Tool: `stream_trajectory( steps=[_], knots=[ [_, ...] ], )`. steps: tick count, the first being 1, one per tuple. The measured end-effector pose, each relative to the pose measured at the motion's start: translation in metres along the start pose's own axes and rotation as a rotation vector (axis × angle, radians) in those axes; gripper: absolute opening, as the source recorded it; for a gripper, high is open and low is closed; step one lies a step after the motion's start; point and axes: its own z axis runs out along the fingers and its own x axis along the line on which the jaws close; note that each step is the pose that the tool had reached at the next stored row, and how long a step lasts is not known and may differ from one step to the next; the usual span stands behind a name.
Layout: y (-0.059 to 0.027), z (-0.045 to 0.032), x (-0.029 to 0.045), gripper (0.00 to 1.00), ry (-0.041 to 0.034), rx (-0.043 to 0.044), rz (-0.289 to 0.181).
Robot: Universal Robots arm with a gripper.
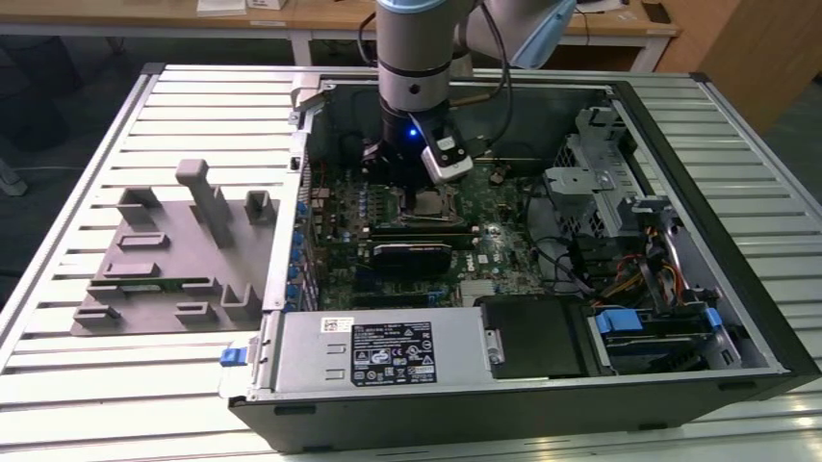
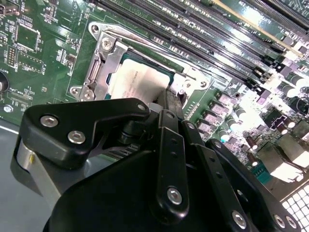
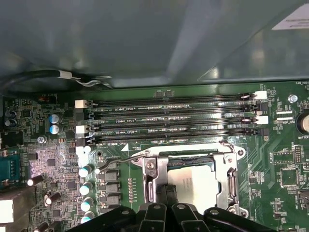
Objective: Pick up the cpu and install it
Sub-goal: 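Close the cpu cover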
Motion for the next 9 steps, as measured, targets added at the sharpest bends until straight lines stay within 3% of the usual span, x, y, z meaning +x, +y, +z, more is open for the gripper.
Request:
stream_trajectory(
  steps=[7, 9],
  knots=[
    [-0.0004, 0.0001, 0.0049, 0.11, -0.0009, -0.0004, 0.0],
    [-0.0005, 0.0008, 0.0053, 0.11, -0.0003, -0.0043, -0.002]
  ],
)
